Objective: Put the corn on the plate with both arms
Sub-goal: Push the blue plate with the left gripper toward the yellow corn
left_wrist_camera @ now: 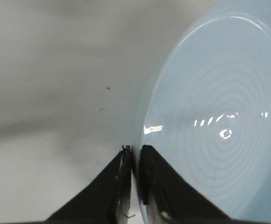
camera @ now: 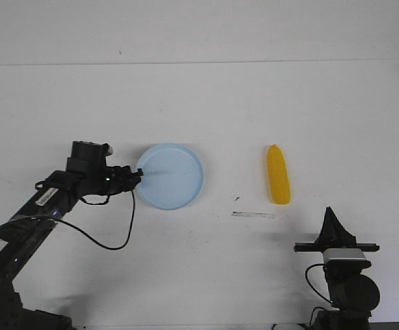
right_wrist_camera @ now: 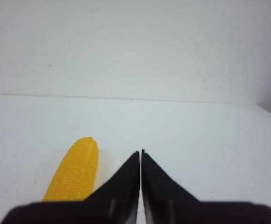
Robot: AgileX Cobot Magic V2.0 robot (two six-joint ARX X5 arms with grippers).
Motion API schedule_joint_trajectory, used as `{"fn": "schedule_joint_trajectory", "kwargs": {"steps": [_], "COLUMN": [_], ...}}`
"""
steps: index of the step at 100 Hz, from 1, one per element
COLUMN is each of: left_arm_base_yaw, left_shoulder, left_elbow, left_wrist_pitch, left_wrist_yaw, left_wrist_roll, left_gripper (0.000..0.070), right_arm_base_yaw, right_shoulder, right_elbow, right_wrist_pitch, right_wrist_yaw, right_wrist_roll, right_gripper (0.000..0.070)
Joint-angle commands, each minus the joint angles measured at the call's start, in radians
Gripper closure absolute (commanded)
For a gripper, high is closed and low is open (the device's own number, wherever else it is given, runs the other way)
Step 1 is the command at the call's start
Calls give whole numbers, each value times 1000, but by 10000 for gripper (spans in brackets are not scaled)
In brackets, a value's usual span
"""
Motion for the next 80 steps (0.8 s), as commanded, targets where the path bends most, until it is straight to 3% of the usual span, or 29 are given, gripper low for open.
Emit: {"fn": "schedule_joint_trajectory", "kwargs": {"steps": [1, 20, 56, 73, 80], "left_arm_base_yaw": [-56, -168, -225, -224, -224], "left_shoulder": [24, 56, 121, 121, 121], "left_elbow": [9, 9, 9, 9, 9], "left_wrist_pitch": [13, 55, 60, 60, 61], "left_wrist_yaw": [-34, -47, -47, -47, -47], "left_wrist_roll": [-54, -80, -128, -127, -127], "left_gripper": [700, 699, 694, 534, 528], "right_arm_base_yaw": [1, 1, 1, 1, 1], "right_shoulder": [2, 2, 2, 2, 2], "right_elbow": [-1, -1, -1, -1, -1], "right_wrist_pitch": [13, 13, 13, 13, 13], "right_wrist_yaw": [0, 0, 0, 0, 0], "right_wrist_roll": [3, 3, 3, 3, 3], "right_gripper": [692, 692, 693, 692, 692]}}
